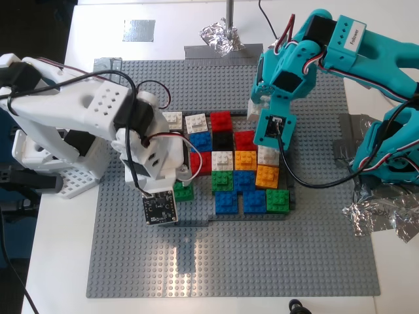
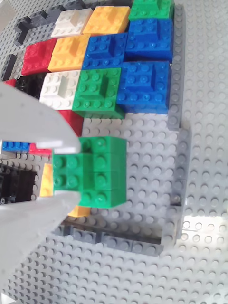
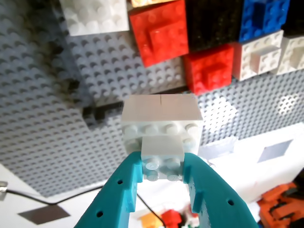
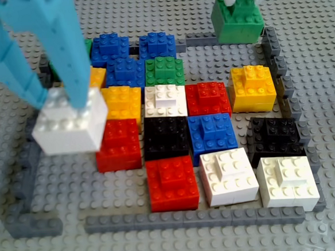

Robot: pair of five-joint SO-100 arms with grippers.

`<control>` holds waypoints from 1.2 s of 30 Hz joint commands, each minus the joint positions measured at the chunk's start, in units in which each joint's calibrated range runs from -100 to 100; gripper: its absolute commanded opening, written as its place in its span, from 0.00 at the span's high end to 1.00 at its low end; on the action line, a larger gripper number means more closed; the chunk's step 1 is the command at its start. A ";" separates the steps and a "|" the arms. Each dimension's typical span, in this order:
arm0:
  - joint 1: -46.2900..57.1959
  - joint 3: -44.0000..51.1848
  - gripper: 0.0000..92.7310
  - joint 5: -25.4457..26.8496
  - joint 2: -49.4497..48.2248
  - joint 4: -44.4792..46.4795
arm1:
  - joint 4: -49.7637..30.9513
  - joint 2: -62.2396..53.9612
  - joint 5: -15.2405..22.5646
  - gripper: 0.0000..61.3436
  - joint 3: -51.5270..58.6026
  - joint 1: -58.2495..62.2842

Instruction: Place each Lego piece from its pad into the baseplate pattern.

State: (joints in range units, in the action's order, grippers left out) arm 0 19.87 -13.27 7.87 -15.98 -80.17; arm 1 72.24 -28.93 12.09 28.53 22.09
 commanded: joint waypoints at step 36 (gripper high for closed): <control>0.05 10.79 0.98 -0.03 20.78 6.13 | -14.96 6.78 -4.79 1.00 4.47 -5.95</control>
State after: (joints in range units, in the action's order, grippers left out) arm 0 19.87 -3.32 7.92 5.16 -74.00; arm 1 58.49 -21.85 7.79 35.11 16.55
